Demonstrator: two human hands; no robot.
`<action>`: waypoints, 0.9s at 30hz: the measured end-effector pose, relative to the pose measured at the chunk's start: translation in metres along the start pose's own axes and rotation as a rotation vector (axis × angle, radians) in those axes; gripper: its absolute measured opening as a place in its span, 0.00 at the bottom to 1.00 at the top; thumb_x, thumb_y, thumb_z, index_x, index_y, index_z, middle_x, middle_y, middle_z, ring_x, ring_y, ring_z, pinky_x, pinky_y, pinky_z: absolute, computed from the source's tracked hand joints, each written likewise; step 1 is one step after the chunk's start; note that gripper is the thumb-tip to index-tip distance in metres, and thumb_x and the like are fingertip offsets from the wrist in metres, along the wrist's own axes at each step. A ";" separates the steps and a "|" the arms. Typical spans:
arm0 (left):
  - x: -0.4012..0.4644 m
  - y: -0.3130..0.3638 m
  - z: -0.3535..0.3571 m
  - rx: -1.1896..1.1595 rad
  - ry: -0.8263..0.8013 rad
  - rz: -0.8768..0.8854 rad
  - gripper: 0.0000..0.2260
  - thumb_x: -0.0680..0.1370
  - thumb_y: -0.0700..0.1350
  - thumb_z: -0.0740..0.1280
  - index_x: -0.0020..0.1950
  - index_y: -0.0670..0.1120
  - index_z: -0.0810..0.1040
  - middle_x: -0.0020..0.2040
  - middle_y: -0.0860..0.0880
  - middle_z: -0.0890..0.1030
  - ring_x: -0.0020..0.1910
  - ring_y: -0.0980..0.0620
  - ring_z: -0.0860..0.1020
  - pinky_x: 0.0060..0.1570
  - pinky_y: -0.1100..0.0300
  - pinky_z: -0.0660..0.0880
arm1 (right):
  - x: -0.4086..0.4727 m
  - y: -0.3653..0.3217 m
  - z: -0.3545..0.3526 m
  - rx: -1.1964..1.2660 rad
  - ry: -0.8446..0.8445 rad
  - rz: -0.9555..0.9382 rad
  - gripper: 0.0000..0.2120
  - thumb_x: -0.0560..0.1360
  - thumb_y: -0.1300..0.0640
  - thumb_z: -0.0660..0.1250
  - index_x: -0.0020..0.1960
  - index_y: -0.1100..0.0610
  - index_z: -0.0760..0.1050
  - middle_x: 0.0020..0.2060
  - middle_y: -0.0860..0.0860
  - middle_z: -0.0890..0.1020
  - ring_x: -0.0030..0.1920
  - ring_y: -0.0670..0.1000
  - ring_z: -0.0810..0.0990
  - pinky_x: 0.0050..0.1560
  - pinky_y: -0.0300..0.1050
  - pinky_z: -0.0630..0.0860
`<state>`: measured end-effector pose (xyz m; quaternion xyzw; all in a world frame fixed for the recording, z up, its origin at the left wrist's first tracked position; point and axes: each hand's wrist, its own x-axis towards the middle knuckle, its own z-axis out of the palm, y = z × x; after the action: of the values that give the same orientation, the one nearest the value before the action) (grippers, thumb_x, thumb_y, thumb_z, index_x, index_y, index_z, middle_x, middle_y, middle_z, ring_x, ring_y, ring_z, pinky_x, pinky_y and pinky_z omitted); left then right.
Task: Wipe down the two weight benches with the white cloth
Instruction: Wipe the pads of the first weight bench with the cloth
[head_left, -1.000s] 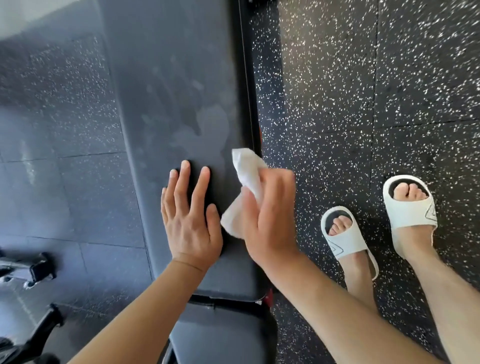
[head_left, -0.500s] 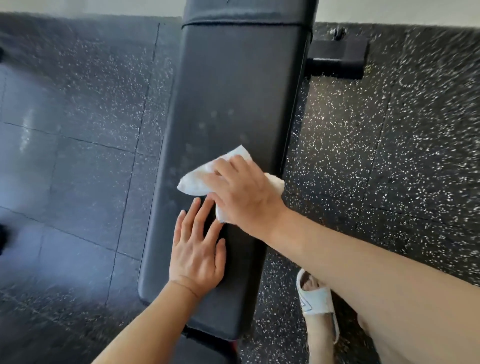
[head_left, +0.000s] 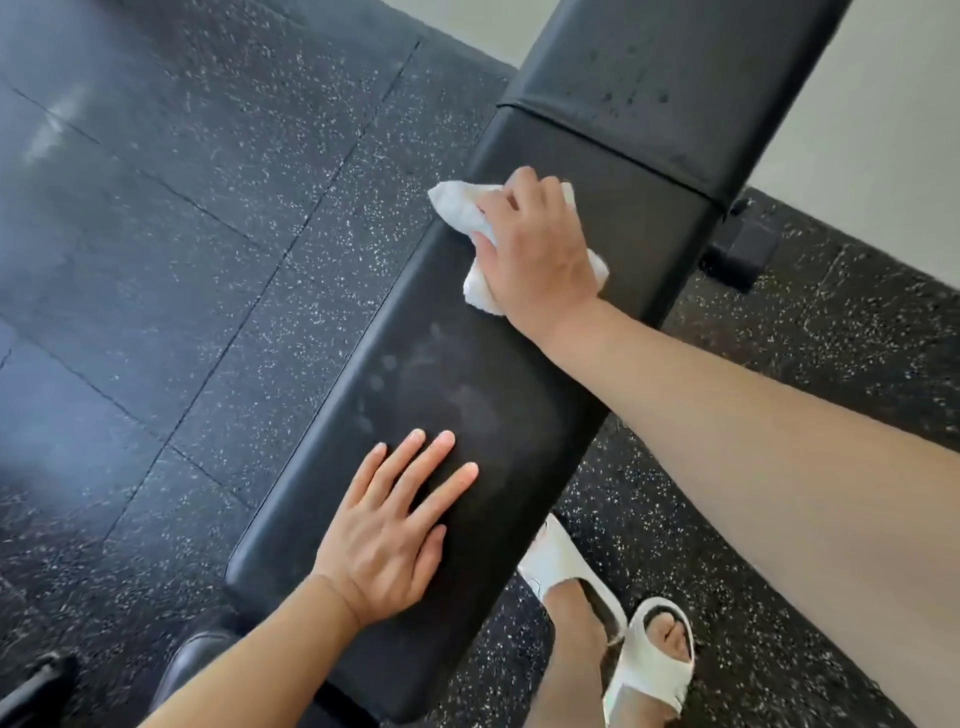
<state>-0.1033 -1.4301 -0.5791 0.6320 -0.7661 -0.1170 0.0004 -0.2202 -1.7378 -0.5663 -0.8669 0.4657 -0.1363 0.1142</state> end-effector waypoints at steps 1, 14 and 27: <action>-0.001 -0.001 0.001 0.002 -0.010 -0.001 0.33 0.80 0.50 0.60 0.86 0.56 0.58 0.87 0.47 0.56 0.85 0.41 0.56 0.83 0.40 0.52 | -0.002 -0.018 0.002 0.012 -0.023 -0.027 0.14 0.82 0.51 0.61 0.61 0.57 0.76 0.60 0.57 0.76 0.56 0.60 0.74 0.60 0.54 0.68; 0.001 0.000 -0.004 -0.023 -0.025 0.003 0.34 0.80 0.53 0.62 0.86 0.56 0.58 0.87 0.47 0.55 0.86 0.42 0.54 0.83 0.41 0.50 | -0.004 0.003 -0.014 0.051 -0.091 -0.695 0.07 0.77 0.60 0.70 0.51 0.63 0.83 0.48 0.59 0.78 0.45 0.62 0.77 0.47 0.60 0.77; 0.002 0.002 -0.005 -0.065 -0.032 -0.024 0.32 0.82 0.53 0.61 0.86 0.57 0.57 0.87 0.49 0.54 0.86 0.43 0.53 0.83 0.41 0.50 | -0.018 -0.068 0.003 0.047 -0.151 -0.398 0.11 0.81 0.53 0.64 0.54 0.60 0.79 0.51 0.59 0.79 0.47 0.62 0.76 0.49 0.58 0.74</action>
<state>-0.1044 -1.4328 -0.5739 0.6388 -0.7542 -0.1519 0.0073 -0.1757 -1.6857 -0.5490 -0.9466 0.2723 -0.1016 0.1398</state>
